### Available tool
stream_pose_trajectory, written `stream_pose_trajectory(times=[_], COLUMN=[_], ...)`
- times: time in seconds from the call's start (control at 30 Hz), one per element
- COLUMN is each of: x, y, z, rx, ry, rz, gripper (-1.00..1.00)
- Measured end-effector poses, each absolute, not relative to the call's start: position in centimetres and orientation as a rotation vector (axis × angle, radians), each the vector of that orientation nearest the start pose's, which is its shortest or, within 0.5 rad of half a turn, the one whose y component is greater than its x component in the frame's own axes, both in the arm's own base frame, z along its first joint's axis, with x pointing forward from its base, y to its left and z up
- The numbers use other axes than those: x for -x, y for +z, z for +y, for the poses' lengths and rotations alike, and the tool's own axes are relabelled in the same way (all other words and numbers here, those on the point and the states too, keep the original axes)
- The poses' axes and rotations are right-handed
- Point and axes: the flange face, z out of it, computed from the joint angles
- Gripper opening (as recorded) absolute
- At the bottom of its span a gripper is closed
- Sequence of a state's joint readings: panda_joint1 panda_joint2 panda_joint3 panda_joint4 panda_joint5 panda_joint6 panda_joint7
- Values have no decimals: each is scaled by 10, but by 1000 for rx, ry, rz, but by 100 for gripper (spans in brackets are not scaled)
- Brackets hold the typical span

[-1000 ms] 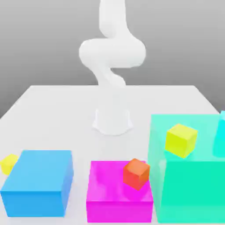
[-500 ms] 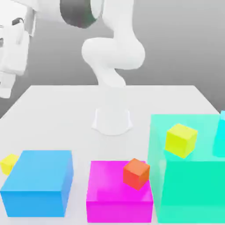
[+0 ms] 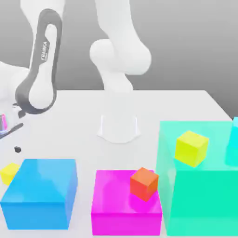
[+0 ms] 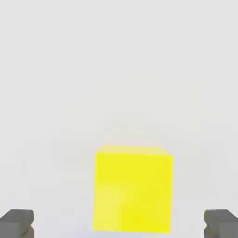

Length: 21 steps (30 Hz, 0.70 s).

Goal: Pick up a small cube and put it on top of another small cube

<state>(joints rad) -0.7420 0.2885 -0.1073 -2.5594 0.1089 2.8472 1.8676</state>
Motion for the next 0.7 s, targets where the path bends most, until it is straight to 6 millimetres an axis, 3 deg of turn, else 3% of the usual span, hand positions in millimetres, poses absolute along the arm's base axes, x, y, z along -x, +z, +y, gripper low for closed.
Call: stream_pose_trajectory(times=[0.07,0.1,0.33,0.5,0.53,0.57,0.63,0.7], x=[-287,-287,-287,-287,-280,-290,-327,-374], y=[139,132,133,184,193,206,232,260], z=[-341,-341,-341,-341,-352,-348,-319,-264], rx=[503,503,502,502,445,440,498,636], ry=[0,0,-3,-2,-10,-13,-10,0], rz=[3100,3101,3100,3100,3104,3095,3065,3019], gripper=[0,-100,-100,-100,-100,-100,-100,-100])
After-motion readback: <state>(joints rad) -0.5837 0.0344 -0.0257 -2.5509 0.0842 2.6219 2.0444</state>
